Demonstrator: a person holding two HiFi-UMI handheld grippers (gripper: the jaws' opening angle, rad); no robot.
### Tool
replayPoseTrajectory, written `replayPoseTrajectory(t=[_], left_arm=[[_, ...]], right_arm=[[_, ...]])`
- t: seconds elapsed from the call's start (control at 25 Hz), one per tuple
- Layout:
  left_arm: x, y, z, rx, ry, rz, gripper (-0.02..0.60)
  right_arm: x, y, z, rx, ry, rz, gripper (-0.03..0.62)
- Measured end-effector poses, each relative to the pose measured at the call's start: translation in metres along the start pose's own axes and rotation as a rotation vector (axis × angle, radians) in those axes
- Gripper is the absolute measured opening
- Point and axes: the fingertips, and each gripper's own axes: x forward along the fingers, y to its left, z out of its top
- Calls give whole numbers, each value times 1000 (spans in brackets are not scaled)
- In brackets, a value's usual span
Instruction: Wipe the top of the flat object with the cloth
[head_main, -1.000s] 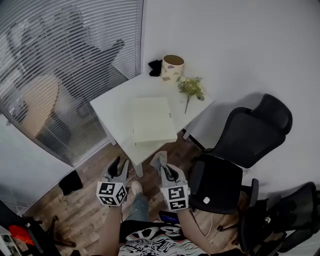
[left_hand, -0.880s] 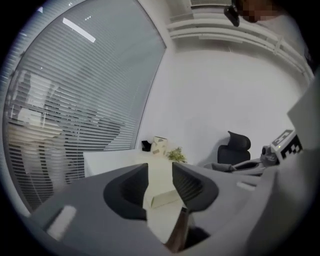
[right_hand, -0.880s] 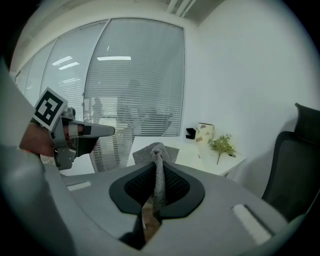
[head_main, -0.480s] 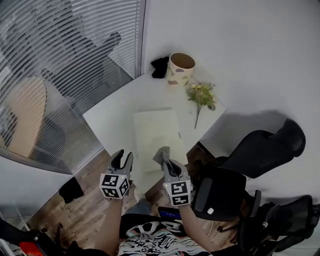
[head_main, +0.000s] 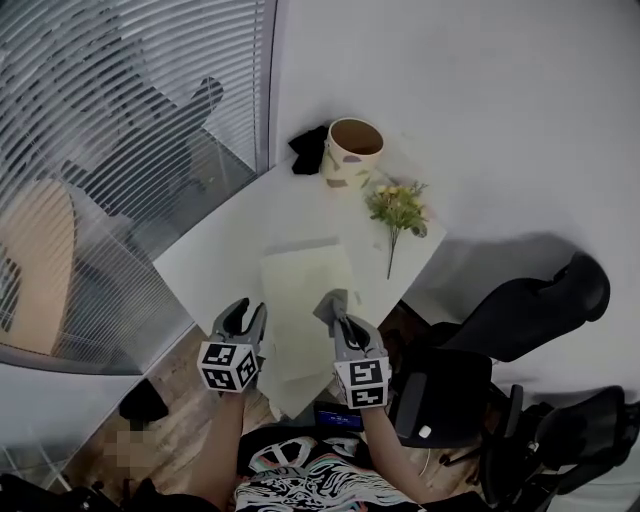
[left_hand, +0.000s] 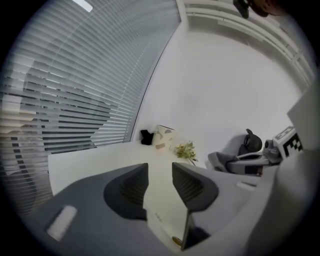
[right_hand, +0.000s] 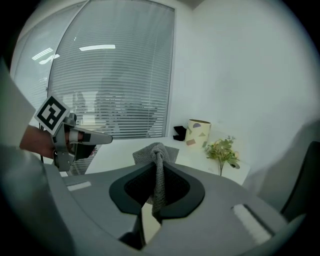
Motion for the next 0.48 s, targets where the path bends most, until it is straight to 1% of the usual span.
replayPoseTrajectory(t=[0.2,0.32,0.48], left_arm=[[22,3,-1,-7,36,-15,158],[35,8,-4,-22,49,-6,158],[50,15,-19,-39,97,12,158]], right_arm=[[18,-21,10,17,-15,-27,20],[33,-35,10,16,-14,-32,20],[51,-54,6,12,5,-32,19]])
